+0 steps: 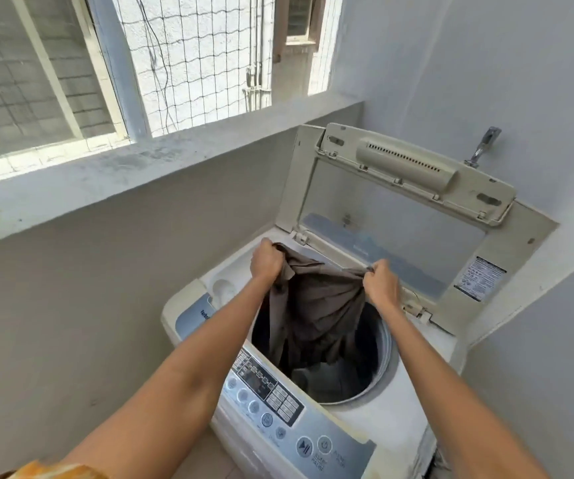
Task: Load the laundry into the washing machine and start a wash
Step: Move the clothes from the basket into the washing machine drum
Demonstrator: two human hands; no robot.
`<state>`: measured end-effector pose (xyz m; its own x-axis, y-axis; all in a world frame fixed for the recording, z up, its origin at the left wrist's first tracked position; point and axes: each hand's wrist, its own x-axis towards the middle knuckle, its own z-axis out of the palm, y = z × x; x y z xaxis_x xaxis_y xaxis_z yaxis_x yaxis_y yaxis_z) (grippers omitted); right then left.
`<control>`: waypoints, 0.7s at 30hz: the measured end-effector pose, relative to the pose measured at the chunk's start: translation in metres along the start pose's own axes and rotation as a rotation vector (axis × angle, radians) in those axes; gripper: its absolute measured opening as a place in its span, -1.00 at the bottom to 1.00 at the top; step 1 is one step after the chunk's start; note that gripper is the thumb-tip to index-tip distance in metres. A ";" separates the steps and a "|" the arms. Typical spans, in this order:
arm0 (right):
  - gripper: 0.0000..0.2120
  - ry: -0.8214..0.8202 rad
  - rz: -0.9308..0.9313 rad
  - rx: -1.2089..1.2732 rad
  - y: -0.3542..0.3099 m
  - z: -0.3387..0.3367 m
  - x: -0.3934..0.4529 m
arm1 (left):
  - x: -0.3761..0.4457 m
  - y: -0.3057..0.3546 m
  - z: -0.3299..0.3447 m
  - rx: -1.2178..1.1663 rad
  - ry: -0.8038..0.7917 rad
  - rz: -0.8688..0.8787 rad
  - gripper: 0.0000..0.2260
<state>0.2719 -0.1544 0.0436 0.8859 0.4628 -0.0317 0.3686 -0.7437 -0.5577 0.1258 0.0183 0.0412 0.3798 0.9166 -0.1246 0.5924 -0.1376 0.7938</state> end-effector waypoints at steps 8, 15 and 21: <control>-0.55 -0.297 0.167 -0.042 0.039 0.114 -0.017 | 0.042 -0.038 0.075 -0.110 -0.442 0.063 -0.52; -0.34 -0.878 0.134 -0.236 0.081 0.230 -0.026 | 0.059 -0.127 0.151 0.693 -0.995 0.124 -0.29; -0.45 -0.853 0.220 -0.207 0.100 0.261 -0.034 | 0.060 -0.155 0.185 0.609 -0.923 0.193 -0.50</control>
<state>0.2052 -0.1188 -0.2273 0.4633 0.4387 -0.7700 0.3320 -0.8915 -0.3082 0.1881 0.0249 -0.1988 0.7342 0.2654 -0.6249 0.6190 -0.6398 0.4555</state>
